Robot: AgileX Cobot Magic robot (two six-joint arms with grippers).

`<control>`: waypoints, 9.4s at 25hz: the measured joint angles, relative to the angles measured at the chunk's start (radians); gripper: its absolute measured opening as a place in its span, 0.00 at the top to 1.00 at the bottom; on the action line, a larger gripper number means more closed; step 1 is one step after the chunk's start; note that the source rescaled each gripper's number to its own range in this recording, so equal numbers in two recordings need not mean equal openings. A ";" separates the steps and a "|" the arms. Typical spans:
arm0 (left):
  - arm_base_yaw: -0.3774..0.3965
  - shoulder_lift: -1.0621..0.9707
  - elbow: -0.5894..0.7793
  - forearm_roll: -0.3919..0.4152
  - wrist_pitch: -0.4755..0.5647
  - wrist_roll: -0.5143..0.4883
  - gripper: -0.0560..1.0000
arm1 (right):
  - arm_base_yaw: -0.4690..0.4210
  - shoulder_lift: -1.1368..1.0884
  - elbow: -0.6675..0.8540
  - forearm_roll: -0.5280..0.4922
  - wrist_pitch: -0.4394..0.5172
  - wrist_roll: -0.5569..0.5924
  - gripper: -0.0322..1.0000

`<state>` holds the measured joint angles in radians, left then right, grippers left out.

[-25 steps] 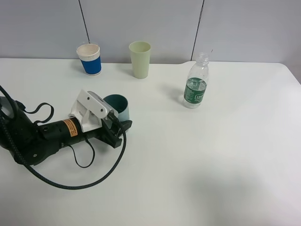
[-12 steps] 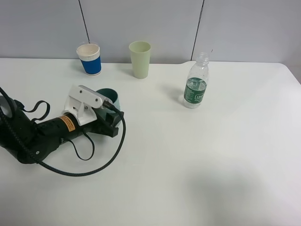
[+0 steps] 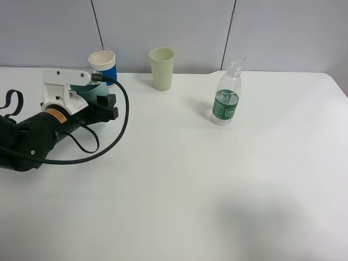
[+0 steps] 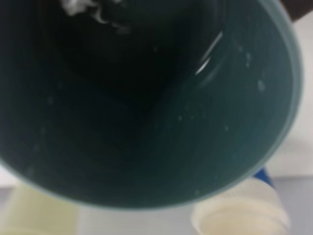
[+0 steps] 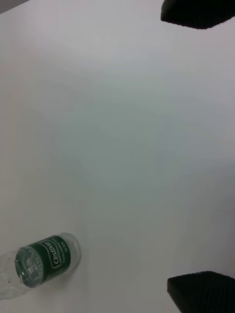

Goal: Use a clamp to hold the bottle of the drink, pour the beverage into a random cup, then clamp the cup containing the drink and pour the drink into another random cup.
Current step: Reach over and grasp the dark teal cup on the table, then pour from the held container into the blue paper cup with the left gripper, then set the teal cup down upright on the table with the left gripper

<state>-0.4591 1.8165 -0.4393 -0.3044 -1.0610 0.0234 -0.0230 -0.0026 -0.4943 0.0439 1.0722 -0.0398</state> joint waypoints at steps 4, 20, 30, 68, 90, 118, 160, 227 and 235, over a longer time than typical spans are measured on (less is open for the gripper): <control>0.067 -0.049 0.001 -0.033 0.074 0.028 0.92 | 0.000 0.000 0.000 0.000 0.000 0.000 0.00; 0.275 -0.064 -0.303 -0.119 0.518 0.248 0.92 | 0.000 0.000 0.000 0.000 0.000 0.000 0.00; 0.320 -0.055 -0.489 -0.358 0.569 0.685 0.92 | 0.000 0.000 0.000 0.000 0.000 0.000 0.00; 0.262 0.272 -0.913 -0.804 0.522 1.882 0.92 | 0.000 0.000 0.000 0.000 0.000 0.000 0.00; 0.254 0.288 -0.913 -0.658 0.443 1.904 0.92 | 0.000 0.000 0.000 0.000 0.000 0.000 0.00; 0.258 0.342 -0.913 -0.600 0.358 2.031 0.92 | 0.000 0.000 0.000 0.000 0.000 0.001 0.00; 0.272 0.342 -0.913 -0.304 0.253 2.174 0.92 | 0.000 0.000 0.000 0.000 0.000 0.001 0.00; 0.269 -0.315 -0.064 0.781 0.430 -0.242 0.92 | 0.000 0.000 0.000 0.000 0.000 0.001 0.00; 0.269 -0.162 -0.065 0.905 0.244 -0.245 0.92 | 0.000 0.000 0.000 0.000 0.000 0.001 0.00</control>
<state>-0.1903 1.6545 -0.5040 0.6006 -0.8174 -0.2211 -0.0230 -0.0026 -0.4943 0.0439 1.0722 -0.0390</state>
